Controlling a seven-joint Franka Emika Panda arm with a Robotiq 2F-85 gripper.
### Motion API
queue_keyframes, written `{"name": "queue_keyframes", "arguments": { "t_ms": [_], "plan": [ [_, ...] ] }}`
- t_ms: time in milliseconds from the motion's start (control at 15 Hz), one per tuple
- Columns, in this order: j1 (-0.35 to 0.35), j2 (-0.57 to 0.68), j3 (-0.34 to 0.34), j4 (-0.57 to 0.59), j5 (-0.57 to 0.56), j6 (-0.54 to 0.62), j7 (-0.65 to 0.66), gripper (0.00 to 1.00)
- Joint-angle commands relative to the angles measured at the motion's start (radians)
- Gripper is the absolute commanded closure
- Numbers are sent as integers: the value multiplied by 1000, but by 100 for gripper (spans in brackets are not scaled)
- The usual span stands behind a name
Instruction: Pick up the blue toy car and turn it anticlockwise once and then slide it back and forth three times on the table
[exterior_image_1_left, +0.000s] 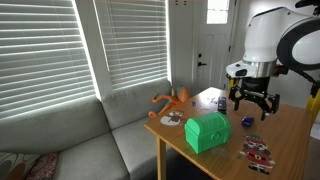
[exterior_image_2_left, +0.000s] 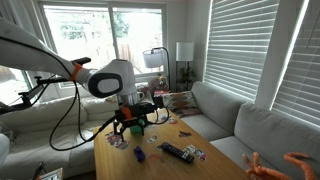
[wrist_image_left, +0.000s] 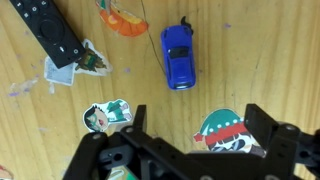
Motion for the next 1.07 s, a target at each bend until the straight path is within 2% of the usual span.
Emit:
{"name": "queue_keyframes", "arguments": {
  "t_ms": [0,400,1000],
  "plan": [
    [13,0,-12,1,-3,-2,4,0],
    [8,-4,-27,59,148,-33,240,0],
    [-12,-8,-35,61,160,-14,682,0]
  ]
}}
